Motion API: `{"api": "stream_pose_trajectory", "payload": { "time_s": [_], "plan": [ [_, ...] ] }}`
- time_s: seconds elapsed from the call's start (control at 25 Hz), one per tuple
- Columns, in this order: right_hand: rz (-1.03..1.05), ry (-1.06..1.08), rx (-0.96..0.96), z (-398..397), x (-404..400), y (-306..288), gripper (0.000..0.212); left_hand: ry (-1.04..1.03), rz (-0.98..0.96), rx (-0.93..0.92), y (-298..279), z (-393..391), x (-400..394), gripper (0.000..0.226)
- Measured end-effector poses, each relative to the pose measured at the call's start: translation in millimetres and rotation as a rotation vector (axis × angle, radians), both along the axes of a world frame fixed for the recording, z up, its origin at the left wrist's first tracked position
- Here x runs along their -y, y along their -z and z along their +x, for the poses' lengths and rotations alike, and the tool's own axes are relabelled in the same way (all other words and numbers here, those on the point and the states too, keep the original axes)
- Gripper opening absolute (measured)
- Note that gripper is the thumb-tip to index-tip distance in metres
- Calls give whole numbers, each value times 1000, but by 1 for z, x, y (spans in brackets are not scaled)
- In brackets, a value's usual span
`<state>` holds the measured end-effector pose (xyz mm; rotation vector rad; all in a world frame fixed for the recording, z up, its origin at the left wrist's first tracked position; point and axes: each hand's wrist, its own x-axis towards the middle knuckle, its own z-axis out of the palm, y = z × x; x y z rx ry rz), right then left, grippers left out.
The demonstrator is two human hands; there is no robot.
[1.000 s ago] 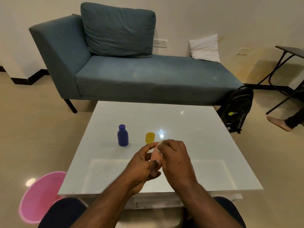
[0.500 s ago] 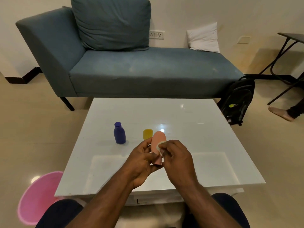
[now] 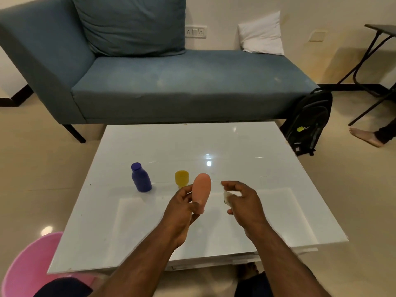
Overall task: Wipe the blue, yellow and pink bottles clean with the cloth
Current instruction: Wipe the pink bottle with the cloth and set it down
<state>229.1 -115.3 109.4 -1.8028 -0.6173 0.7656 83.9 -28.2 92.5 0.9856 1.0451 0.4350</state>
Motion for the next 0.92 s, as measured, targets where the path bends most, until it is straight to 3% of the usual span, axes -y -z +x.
{"api": "stream_pose_trajectory", "payload": {
  "time_s": [0.24,0.64,0.92],
  "plan": [
    [-161,-194,36,13,-14,32,30,42,101,-75,31,34,-1,33],
    [-199,-192,362,64,-58,62,21,44,318,-196,64,88,-39,27],
    [-242,-206,400,91,-81,82,19,64,383,-267,86,115,-60,29]
  ]
}}
